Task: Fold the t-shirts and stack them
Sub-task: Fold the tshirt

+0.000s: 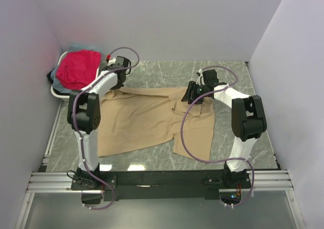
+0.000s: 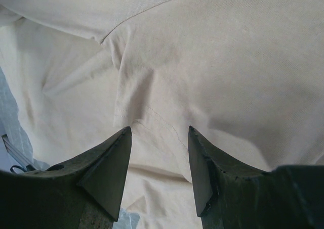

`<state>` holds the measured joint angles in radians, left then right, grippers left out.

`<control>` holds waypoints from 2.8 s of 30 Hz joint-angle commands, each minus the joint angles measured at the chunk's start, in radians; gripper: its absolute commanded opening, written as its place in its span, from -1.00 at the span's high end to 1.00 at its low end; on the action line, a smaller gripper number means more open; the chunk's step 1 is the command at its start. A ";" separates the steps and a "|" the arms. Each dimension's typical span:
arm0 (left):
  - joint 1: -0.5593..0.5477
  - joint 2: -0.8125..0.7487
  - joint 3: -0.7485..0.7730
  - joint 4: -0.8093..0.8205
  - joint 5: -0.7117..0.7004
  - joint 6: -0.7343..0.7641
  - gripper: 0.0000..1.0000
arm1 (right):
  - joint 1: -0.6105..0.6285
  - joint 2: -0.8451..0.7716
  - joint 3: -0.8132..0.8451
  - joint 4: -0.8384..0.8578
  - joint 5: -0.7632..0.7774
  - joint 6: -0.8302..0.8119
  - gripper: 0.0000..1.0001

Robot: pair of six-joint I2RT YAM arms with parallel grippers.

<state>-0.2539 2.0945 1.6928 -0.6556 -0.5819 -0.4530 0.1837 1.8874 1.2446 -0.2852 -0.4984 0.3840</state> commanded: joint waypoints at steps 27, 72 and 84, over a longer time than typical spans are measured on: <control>-0.062 -0.134 -0.248 -0.403 -0.372 -0.291 0.98 | 0.056 -0.096 0.004 -0.048 -0.118 0.026 -0.12; -0.127 -0.096 -0.272 -0.337 -0.337 -0.320 0.85 | 0.230 0.341 0.354 0.172 0.133 0.300 -0.02; -0.127 -0.094 -0.272 -0.337 -0.335 -0.311 0.83 | 0.249 0.343 0.358 0.147 0.112 0.296 0.20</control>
<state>-0.3809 2.0331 1.3987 -0.9993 -0.9138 -0.7715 0.4164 2.2295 1.5768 -0.1284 -0.3847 0.6865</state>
